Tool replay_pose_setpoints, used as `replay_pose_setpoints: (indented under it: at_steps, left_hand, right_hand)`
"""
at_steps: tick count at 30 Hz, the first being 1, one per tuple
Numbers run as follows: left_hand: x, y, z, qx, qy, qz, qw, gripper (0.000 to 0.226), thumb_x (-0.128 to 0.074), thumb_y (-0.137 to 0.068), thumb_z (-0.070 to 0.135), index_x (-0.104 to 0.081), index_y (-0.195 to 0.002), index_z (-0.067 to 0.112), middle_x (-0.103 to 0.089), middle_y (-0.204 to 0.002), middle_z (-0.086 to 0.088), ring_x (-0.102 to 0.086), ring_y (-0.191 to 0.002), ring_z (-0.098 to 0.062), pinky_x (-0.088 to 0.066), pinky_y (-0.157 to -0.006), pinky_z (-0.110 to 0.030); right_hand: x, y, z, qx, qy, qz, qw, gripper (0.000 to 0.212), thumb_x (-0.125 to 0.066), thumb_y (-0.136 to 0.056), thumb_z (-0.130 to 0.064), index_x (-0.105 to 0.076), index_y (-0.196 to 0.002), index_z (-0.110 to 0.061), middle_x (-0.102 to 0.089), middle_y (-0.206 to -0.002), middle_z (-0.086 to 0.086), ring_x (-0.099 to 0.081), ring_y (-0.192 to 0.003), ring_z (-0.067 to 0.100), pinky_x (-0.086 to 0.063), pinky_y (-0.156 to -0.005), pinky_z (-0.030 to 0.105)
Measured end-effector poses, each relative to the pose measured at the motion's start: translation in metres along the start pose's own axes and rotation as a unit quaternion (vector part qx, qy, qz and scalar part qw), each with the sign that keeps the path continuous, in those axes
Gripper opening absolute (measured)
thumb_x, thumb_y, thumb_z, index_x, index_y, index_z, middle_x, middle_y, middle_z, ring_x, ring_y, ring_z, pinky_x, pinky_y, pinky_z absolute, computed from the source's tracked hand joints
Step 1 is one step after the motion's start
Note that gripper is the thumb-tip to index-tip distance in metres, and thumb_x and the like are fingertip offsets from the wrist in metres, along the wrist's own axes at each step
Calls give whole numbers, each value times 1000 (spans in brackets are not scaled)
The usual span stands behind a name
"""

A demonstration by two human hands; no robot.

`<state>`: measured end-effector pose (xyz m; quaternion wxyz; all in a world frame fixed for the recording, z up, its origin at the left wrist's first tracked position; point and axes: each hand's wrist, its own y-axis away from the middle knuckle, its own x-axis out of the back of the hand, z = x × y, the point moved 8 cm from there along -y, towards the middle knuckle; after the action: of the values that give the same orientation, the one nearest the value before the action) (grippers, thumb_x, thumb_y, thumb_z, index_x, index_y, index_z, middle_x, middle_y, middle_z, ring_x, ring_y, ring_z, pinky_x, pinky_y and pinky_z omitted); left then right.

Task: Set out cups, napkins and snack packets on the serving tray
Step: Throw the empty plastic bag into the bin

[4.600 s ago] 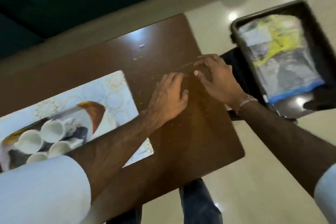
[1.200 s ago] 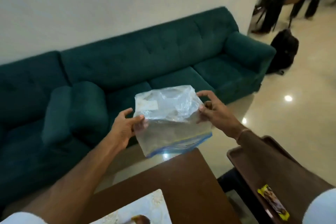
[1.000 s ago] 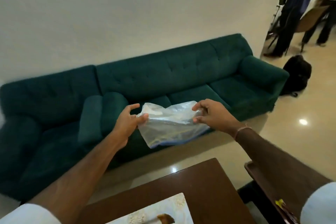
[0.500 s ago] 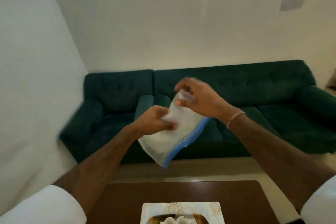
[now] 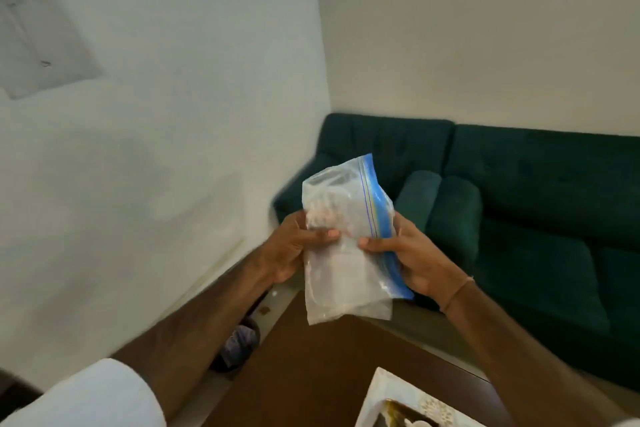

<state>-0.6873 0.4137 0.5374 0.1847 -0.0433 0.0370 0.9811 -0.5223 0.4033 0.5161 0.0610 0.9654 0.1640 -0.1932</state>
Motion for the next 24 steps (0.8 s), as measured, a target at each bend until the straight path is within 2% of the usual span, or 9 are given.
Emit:
replay_pose_setpoints:
  at_steps: [2,5,7,9,11,13,16,19,24]
  left_hand:
    - [39,11,-4,3,28,18,999,41,-65,-82,-15,-66,-121,1,-72,-114,-18,-70,-104,-32,-59,-84,-41]
    - [100,28,-14,30,7,44,999,36,-58,-81,-21,-77,-101,3,-77,-99,-13,-75,-91,-24,-60,-75,-31]
    - [139,36,-20,59,-59,43,996,44,-50,-81,-27,-80,-90,5,-77,-90,-11,-74,-81,-20,-59,-70,-26]
    - [182,42,-27,90,-142,10,986,52,-42,-79,-30,-81,-90,4,-77,-95,-13,-74,-87,-22,-58,-75,-27]
    - [224,44,-34,112,-248,-52,961,53,-43,-77,-27,-79,-101,3,-76,-110,-14,-71,-105,-26,-56,-90,-32]
    - [276,40,-50,130,-355,-104,920,56,-45,-76,-25,-77,-110,6,-73,-121,-8,-64,-118,-25,-50,-103,-35]
    - [361,24,-98,144,-513,-150,833,61,-49,-74,-18,-70,-125,8,-60,-141,-9,-54,-130,-25,-40,-111,-35]
    - [440,10,-181,141,-593,-223,761,62,-59,-84,-4,-50,-145,5,-37,-159,-9,-34,-145,-27,-29,-118,-33]
    - [542,-1,-338,170,-668,-277,670,72,-57,-95,24,-24,-158,14,-1,-169,-5,2,-154,-32,-6,-125,-49]
  right_hand:
    - [-20,-19,9,-6,10,-14,1000,44,-61,-83,20,-65,-119,-4,-72,-115,23,-68,-105,40,-61,-84,41]
    - [-60,-51,29,-11,77,-40,996,24,-47,-90,20,-67,-99,11,-55,-120,49,-62,-96,55,-58,-90,52]
    - [-86,-76,47,-23,104,-70,992,26,-42,-87,25,-66,-90,17,-55,-130,42,-66,-98,44,-62,-83,43]
    - [-115,-108,64,-27,189,-102,976,42,-35,-78,31,-68,-67,6,-66,-128,25,-68,-110,30,-60,-89,39]
    - [-149,-143,81,2,395,-168,903,45,-37,-71,28,-73,-69,1,-72,-121,12,-66,-114,22,-55,-99,36]
    - [-183,-185,119,12,576,-236,782,48,-49,-73,20,-80,-92,-10,-70,-122,5,-63,-113,21,-49,-102,33]
    - [-217,-245,204,-3,696,-294,655,47,-65,-85,-7,-64,-131,-19,-52,-143,4,-51,-129,24,-41,-111,35]
    - [-235,-300,312,-57,730,-300,612,73,-64,-85,-20,-36,-152,-20,-28,-161,2,-29,-147,27,-25,-122,45]
    - [-240,-361,478,-142,757,-316,554,76,-52,-92,-14,-16,-159,-14,7,-169,-3,9,-155,30,-7,-125,56]
